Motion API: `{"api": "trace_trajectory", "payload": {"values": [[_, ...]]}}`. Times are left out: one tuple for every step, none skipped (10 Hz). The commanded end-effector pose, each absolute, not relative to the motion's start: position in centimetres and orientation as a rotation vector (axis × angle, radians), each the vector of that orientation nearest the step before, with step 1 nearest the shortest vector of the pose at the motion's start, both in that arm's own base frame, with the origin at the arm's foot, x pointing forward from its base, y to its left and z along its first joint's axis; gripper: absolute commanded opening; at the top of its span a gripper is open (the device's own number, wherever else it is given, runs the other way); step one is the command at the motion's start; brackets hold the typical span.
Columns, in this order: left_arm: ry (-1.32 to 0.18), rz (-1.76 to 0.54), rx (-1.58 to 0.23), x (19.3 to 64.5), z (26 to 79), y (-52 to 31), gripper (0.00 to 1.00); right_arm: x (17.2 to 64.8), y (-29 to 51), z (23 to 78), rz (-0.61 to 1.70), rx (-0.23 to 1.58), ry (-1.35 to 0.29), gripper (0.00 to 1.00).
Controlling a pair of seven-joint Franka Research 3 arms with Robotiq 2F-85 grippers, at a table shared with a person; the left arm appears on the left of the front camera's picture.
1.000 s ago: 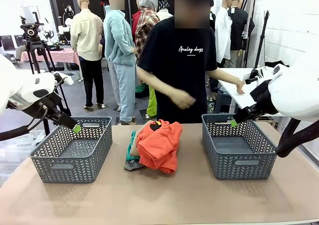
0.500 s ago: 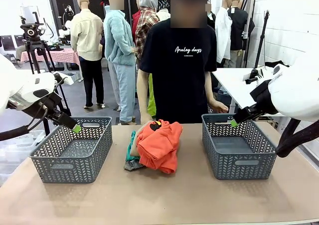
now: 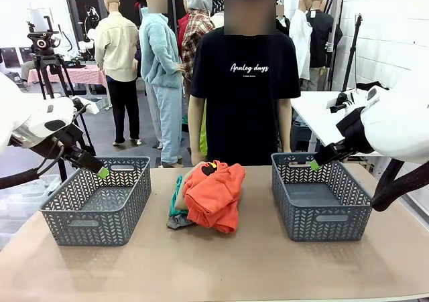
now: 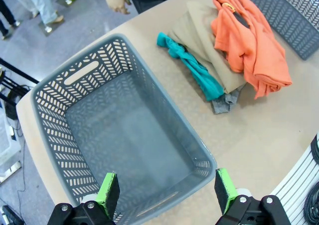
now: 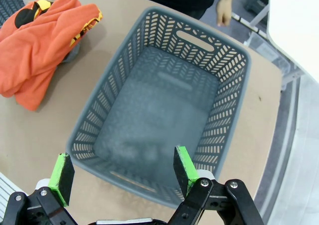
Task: Sort the tops and bottoms.
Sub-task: Lift clothes from the center of the table with your left hand.
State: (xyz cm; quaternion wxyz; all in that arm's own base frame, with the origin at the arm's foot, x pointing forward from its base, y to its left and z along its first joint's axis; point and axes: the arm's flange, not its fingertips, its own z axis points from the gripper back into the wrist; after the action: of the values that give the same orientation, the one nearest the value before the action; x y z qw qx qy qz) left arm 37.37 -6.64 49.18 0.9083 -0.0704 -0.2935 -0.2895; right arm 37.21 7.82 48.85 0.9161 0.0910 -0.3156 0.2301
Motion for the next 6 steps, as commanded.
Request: {"api": "trace_trajectory", "payload": {"values": [[-0.610, -0.603, -0.156, 37.34, 49.26, -6.59, 1.00, 37.32, 7.80, 48.80, 0.469, 0.200, -0.654, 1.00], [-0.610, -0.603, -0.156, 37.34, 49.26, -6.59, 1.00, 37.32, 7.80, 48.80, 0.469, 0.200, -0.654, 1.00], [-0.610, -0.603, -0.156, 37.34, 49.26, -6.59, 1.00, 37.32, 7.80, 48.80, 0.469, 0.200, -0.654, 1.00], [-0.610, -0.603, -0.156, 37.34, 49.26, -6.59, 1.00, 37.32, 7.80, 48.80, 0.469, 0.200, -0.654, 1.00], [-0.610, -0.603, -0.156, 37.34, 49.26, -6.59, 1.00, 37.32, 7.80, 48.80, 0.469, 0.200, -0.654, 1.00], [-0.610, -0.603, -0.156, 37.34, 49.26, -6.59, 1.00, 37.32, 7.80, 48.80, 0.469, 0.200, -0.654, 1.00]]}}
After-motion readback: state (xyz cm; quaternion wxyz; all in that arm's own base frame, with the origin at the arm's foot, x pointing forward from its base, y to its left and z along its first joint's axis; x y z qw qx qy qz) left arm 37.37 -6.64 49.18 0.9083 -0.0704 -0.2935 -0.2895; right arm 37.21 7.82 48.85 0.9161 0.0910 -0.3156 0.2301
